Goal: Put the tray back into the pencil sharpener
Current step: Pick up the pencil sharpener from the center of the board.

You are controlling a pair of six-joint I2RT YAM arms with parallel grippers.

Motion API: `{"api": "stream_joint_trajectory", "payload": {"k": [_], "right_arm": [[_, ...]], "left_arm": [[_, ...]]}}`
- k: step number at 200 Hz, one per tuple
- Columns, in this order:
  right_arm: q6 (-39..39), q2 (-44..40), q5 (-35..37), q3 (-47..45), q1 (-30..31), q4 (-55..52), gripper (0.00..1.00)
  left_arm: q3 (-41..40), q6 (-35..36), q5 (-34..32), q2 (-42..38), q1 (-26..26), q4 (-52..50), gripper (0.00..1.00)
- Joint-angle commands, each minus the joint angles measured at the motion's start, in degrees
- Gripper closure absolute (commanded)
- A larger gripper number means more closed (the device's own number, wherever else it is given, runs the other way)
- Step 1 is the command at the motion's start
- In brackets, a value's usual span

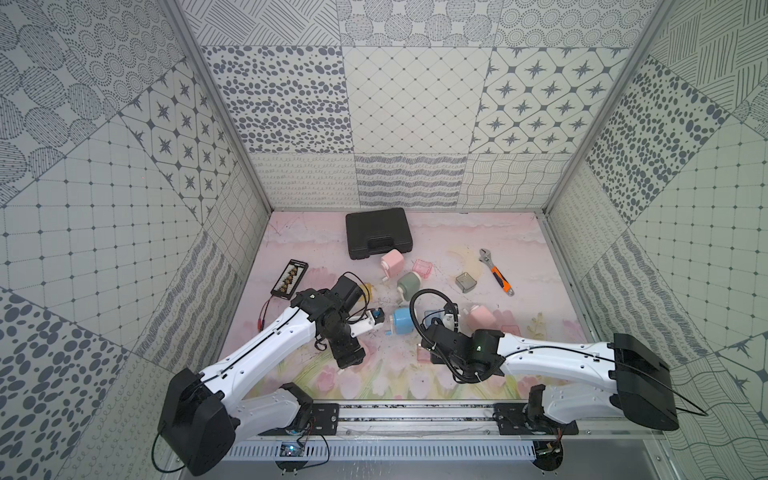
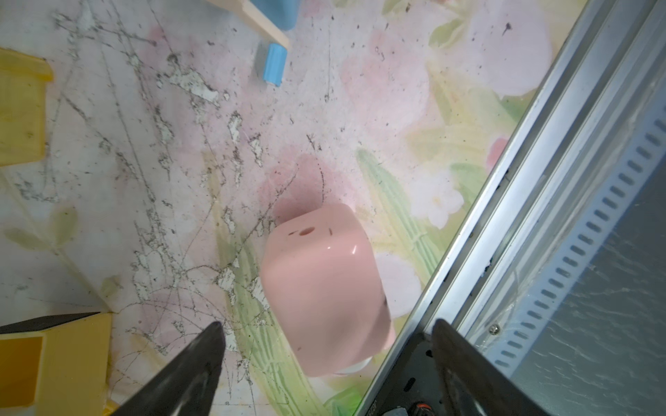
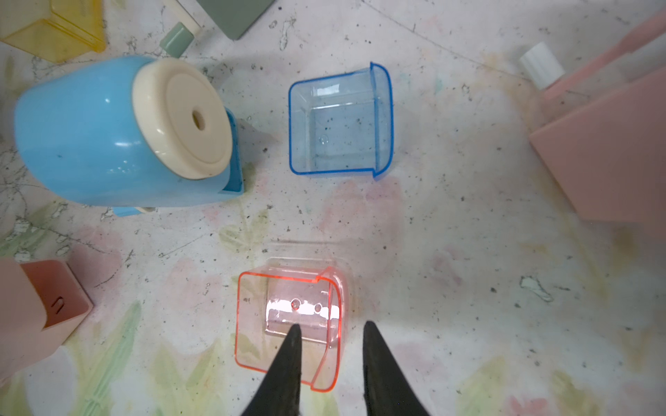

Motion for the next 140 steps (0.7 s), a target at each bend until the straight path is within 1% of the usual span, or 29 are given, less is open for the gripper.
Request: {"api": "stream_joint_trajectory", "payload": {"k": [1,51,101,140], "right_arm": [[1.58,-1.39,1.44,-0.89,-0.20,-0.16,0.69],[2.58,-2.82,1.16,-1.89,-0.17,-0.89,0.69],[2.70,-3.45,0.65,-1.80,-0.19,-0.89,0.68],[3.05,-3.98,0.18,-2.02,-0.18,-0.81,0.69]], "left_arm": [[-0.73,-2.15,-1.25,2.55,-1.80,-0.71,0.10],[-2.97,-1.46,-1.99,6.11,-2.52,1.60,0.20],[-5.27,-0.91,-1.96,6.14,-3.12,5.17,0.37],[-6.12,1.01,-2.77,4.75,-3.79,6.43,0.52]]}}
